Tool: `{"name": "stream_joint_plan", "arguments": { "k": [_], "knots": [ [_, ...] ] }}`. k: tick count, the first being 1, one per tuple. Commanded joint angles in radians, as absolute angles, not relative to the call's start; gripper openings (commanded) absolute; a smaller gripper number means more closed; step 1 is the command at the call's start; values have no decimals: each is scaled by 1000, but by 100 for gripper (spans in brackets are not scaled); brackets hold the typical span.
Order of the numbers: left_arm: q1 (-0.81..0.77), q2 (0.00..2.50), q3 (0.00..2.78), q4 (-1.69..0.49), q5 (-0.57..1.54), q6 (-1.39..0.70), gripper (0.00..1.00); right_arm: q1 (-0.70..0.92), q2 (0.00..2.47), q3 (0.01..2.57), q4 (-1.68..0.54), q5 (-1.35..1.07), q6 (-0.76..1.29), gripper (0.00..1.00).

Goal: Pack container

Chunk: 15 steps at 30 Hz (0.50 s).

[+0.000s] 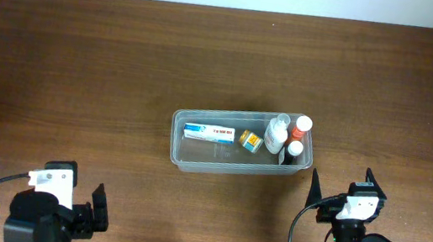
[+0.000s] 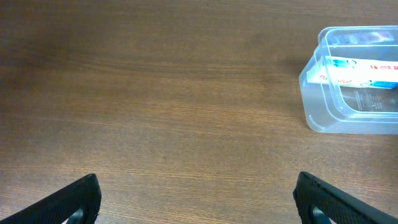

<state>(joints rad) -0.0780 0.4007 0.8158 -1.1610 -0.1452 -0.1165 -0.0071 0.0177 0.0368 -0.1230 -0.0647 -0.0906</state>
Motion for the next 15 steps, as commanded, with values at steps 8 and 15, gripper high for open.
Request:
{"name": "stream_joint_plan", "arguments": {
  "k": [8, 15],
  "knots": [
    [-75, 279, 752, -1114, -145, -104, 100, 0, 13, 29, -124, -49, -100, 99],
    [-75, 102, 458, -805, -145, -104, 100, 0, 13, 29, -123, -49, -100, 98]
  ]
}}
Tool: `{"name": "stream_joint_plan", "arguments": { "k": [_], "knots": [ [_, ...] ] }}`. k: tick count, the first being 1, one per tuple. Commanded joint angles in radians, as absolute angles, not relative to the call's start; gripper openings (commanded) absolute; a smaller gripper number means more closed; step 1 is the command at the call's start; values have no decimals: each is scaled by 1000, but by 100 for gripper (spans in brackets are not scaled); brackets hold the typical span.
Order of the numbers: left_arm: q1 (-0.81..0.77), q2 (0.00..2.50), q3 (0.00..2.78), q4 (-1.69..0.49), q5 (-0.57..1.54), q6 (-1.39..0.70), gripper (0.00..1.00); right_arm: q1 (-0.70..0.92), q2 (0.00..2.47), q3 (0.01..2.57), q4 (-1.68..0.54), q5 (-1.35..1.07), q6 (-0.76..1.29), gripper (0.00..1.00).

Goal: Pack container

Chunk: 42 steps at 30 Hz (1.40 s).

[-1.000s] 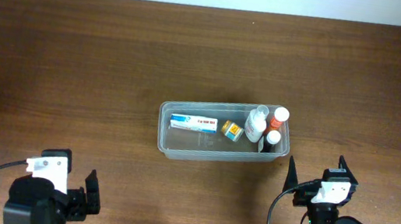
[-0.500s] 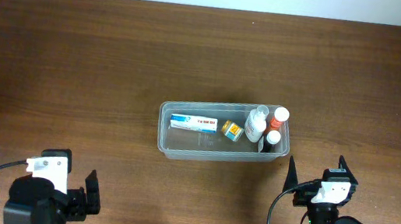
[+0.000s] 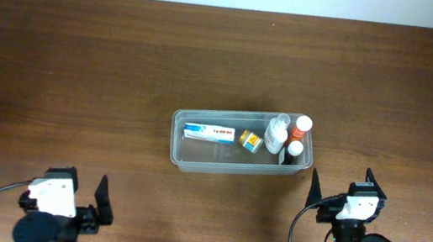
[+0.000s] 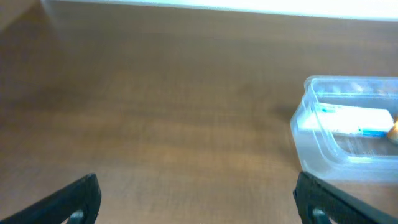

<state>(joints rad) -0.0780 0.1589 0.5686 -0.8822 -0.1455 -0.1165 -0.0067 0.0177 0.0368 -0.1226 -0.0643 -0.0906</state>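
A clear plastic container (image 3: 176,142) stands at mid-table; its near corner also shows in the left wrist view (image 4: 309,140). Inside lie a white-and-blue box (image 3: 208,132), a small yellow item (image 3: 250,140), a white bottle (image 3: 276,134), an orange bottle with a white cap (image 3: 301,126) and a dark bottle with a white cap (image 3: 293,152). My left gripper (image 3: 64,193) (image 4: 199,200) is open and empty near the front edge, well left of the container. My right gripper (image 3: 341,186) stands open and empty just in front of the container's right end.
The brown wooden table (image 3: 81,59) runs back to a pale wall. A black cable trails from the left arm at the front edge. Nothing else lies loose on the table.
My left arm has drawn back toward the table's front edge and its camera has tilted up, so the far table edge now shows. The right arm and the container's contents have not moved.
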Motion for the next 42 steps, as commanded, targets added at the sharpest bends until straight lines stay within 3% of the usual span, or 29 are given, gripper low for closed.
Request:
{"name": "stream_joint_plan", "arguments": {
  "k": [1, 11, 14, 42],
  "knots": [
    [-75, 83, 413, -743, -144, -104, 100, 0, 13, 29, -123, -49, -100, 98],
    [-76, 5, 4, 10, -128, -105, 100, 0, 13, 29, -123, -49, -100, 98],
    [-76, 5, 13, -82, -123, -104, 100, 0, 13, 29, -123, -48, -100, 98],
    [-76, 5, 13, -79, -123, -104, 100, 0, 13, 29, -123, -48, -100, 98]
  ]
}}
